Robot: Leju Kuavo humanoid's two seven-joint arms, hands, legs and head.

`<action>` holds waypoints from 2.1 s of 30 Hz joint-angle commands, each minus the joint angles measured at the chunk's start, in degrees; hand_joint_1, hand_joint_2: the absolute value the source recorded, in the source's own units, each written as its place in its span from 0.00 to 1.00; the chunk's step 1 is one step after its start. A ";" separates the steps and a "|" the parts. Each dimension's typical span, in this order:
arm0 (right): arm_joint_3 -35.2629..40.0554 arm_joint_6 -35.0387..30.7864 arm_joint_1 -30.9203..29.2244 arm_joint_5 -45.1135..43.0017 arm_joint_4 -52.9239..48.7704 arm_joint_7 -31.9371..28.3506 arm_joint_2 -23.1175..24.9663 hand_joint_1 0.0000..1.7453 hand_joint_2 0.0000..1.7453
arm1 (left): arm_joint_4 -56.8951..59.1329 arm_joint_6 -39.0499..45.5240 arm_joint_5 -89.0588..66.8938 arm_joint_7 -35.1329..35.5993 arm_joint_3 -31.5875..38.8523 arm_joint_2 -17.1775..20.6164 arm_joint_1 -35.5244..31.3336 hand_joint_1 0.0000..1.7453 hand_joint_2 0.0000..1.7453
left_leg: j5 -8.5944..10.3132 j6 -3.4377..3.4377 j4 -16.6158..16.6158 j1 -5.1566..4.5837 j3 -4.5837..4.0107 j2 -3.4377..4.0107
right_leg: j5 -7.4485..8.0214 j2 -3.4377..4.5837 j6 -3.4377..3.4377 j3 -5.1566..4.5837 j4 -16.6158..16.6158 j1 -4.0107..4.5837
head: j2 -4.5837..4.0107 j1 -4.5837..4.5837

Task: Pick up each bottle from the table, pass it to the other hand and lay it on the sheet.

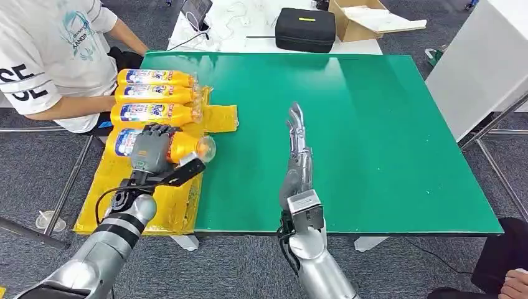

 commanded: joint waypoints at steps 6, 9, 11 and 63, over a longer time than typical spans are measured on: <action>2.23 2.53 -3.03 -0.92 4.89 0.78 -1.40 0.00 0.00 | 11.30 -8.33 -0.90 -0.47 -6.41 4.39 -3.59 1.00 1.00 | -0.05 0.04 -0.03 0.01 0.12 0.11 | -0.03 0.07 -0.05 0.12 -0.04 0.04 | 0.00 0.00; 2.57 3.07 -3.42 -0.83 5.89 0.88 -1.14 0.00 0.00 | 11.65 -11.41 1.53 -1.30 -4.61 4.00 -3.04 1.00 1.00 | -0.12 0.07 -0.02 0.02 0.31 0.15 | -0.08 0.09 -0.08 0.31 -0.05 0.05 | 0.00 0.00; 2.58 3.08 -3.43 -0.83 5.96 0.88 -1.10 0.00 0.00 | 11.58 -11.54 1.70 -1.40 -4.46 3.93 -2.96 1.00 1.00 | -0.07 0.04 -0.02 0.02 0.16 0.11 | -0.04 0.07 -0.07 0.17 -0.04 0.04 | 0.00 0.00; -4.81 -17.84 18.41 4.72 -8.93 -2.45 -0.02 0.00 1.00 | -67.26 -5.66 60.58 -9.86 14.70 -15.45 41.24 0.00 1.00 | -0.59 0.08 -0.02 -0.09 0.59 -0.13 | -0.42 -0.04 0.03 0.65 -0.07 -0.10 | 0.00 0.00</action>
